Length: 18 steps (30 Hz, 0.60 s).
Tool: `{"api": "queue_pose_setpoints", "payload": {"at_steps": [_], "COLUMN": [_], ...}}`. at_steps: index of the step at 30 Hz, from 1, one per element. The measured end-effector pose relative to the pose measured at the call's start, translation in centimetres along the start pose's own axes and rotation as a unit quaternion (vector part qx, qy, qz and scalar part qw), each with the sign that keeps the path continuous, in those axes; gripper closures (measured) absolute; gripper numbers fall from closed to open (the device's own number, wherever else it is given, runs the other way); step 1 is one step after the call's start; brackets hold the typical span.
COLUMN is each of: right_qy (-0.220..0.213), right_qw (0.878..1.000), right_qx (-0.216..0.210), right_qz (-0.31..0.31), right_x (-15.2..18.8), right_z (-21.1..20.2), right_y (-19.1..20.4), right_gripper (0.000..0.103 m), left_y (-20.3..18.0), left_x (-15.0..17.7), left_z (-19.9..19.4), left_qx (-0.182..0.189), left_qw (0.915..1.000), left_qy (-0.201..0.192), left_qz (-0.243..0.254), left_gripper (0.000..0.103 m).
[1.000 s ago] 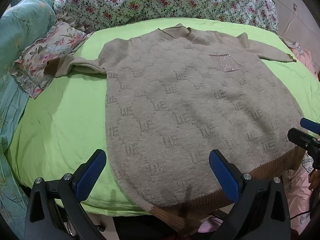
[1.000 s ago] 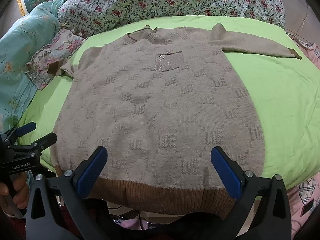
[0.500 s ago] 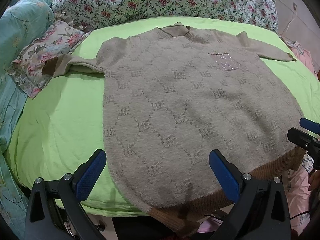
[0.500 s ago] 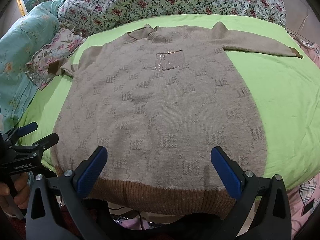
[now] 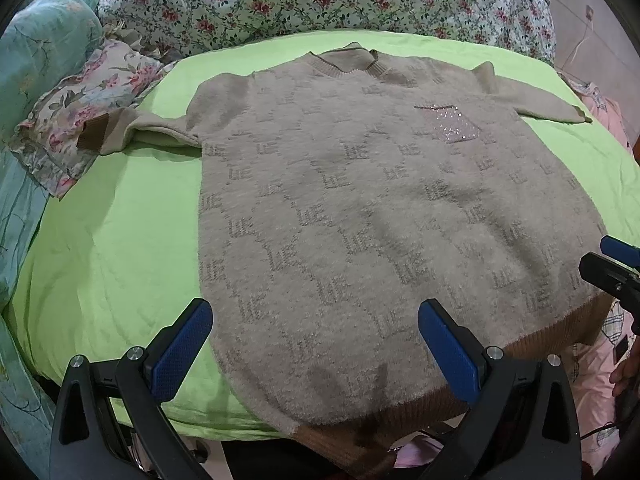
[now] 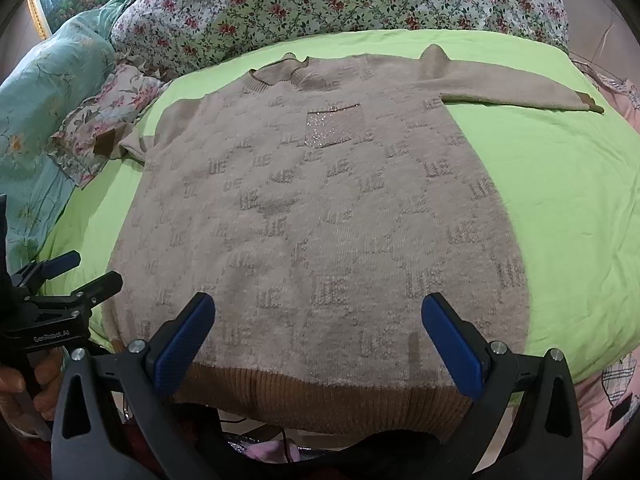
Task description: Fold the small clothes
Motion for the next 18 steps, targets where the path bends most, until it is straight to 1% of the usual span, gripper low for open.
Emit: {"api": "queue_pose_setpoints", "payload": {"at_steps": [3, 8, 11, 13, 15, 18], "right_qy": [-0.014, -0.006, -0.015, -0.015, -0.017, -0.016], "right_qw": [1.0, 0.999, 0.999, 0.999, 0.999, 0.999], "right_qx": [-0.012, -0.025, -0.02, -0.025, -0.02, -0.024], "right_qz": [0.009, 0.025, 0.022, 0.026, 0.023, 0.032], "right_x": [-0.3, -0.9, -1.4, -1.8, -1.9, -2.4], "right_z": [0.2, 0.3, 0.4, 0.5, 0.5, 0.6], "right_y": [-0.3, -0.7, -1.0, -1.3, -1.5, -2.2], "right_gripper": [0.0, 0.0, 0.0, 0.0, 0.0, 0.0], "left_y": [0.0, -0.1, -0.5, -0.7, -1.0, -1.3], "left_x": [-0.3, -1.1, -1.7, -2.1, -2.5, -3.0], "left_z": [0.4, 1.1, 1.2, 1.4, 1.6, 2.2], "left_qx": [0.0, 0.005, 0.003, 0.0, -0.001, 0.001], "left_qw": [1.0, 0.9998, 0.9999, 0.9999, 0.9999, 0.9998], "left_qy": [0.005, 0.017, 0.012, 0.008, 0.007, 0.015], "left_qz": [0.0, -0.005, 0.001, 0.006, 0.009, 0.01], "left_gripper": [0.0, 0.0, 0.0, 0.0, 0.0, 0.0]}}
Point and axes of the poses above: each gripper's, at about its wrist camera, not at the fingertips, and z roughly the way its jaws point, y to its left, x to its underside, the point moved 4 cm from there along z, roughly the way its jaws point, and after that the axes turned 2 degrees about -z, right-handed, at the moved point
